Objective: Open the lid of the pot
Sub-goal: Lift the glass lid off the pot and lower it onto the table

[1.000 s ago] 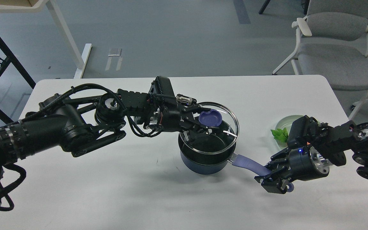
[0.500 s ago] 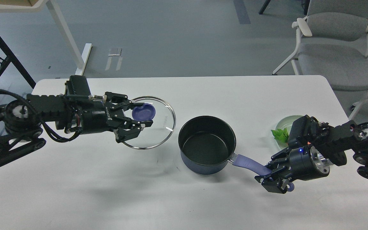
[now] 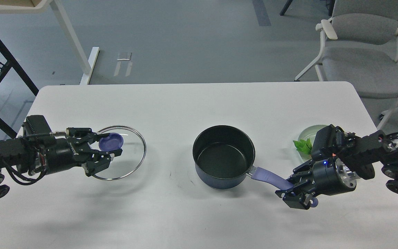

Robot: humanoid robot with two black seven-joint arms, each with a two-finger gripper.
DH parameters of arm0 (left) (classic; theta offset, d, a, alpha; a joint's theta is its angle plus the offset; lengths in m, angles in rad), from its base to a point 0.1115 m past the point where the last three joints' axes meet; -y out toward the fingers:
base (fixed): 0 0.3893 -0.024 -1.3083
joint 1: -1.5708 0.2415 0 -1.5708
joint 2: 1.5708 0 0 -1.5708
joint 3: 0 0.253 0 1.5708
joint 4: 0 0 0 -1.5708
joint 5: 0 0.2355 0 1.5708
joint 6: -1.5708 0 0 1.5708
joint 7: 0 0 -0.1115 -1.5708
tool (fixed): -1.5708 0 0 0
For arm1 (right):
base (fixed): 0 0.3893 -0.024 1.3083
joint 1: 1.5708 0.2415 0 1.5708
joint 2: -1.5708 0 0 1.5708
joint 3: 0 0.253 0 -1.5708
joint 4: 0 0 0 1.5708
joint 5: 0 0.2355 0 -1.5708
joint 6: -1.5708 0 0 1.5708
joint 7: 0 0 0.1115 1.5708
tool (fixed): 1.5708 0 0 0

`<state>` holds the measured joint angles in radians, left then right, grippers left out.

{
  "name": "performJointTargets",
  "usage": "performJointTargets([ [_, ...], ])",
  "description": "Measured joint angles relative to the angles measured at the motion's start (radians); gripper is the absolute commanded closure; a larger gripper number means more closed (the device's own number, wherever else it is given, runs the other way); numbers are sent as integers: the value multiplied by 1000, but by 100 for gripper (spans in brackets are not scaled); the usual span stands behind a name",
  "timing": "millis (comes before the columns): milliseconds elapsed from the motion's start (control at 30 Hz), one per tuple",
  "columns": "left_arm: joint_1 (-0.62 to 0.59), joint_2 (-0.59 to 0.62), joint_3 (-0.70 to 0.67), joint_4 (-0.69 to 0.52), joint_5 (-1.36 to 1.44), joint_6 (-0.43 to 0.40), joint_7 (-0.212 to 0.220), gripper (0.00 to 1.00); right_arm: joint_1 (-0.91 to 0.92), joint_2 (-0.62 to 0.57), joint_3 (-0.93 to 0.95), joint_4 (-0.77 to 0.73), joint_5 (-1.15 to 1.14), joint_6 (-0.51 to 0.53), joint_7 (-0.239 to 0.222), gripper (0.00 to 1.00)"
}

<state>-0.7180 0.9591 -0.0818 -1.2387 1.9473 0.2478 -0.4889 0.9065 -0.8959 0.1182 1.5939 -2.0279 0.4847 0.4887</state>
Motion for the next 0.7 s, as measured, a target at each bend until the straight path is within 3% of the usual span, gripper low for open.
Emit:
performJointTargets([
  [300,62,-2,19,85,3,45,0,62,0,-1,0,0,0,0,0,69],
  [600,64,-3,44,95,-2,63,0,45,0,0,-1,0,0,0,0,69],
  [700,65,-4,51,97,-3,63,0,44,0,0,-1,0,0,0,0,69],
])
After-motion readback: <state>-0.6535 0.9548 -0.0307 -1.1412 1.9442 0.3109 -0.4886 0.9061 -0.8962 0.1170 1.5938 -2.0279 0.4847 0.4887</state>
